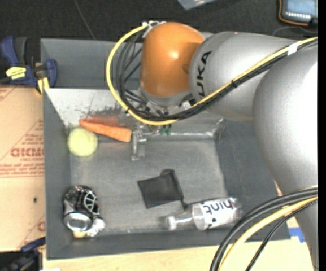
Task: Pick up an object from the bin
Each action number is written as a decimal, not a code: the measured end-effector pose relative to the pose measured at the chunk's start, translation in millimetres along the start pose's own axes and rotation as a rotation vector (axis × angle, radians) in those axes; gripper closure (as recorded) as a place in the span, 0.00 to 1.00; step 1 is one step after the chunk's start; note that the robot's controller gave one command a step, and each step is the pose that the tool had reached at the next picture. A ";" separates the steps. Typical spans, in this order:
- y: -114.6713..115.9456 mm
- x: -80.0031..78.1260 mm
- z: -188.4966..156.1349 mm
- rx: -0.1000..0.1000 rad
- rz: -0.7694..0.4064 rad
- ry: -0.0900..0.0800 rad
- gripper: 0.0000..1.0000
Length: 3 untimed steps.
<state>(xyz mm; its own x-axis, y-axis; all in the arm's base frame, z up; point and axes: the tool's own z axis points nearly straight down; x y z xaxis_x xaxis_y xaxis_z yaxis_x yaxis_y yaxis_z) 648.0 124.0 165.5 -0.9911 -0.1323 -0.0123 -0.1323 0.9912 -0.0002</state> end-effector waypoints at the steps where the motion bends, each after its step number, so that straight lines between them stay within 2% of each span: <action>1: -0.9 0.2 15.0 0.000 -0.033 0.002 0.00; 2: -0.9 14.1 36.8 0.000 -0.190 0.012 0.00; 3: -8.6 17.0 26.0 -0.001 -0.190 -0.001 0.00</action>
Offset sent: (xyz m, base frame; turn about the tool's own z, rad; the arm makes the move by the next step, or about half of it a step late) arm -0.0309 -0.0031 0.0000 -0.3611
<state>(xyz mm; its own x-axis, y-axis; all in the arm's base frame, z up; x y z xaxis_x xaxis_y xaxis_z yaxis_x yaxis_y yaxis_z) 632.7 113.2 139.3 -0.9482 -0.3175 -0.0133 -0.3175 0.9482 -0.0014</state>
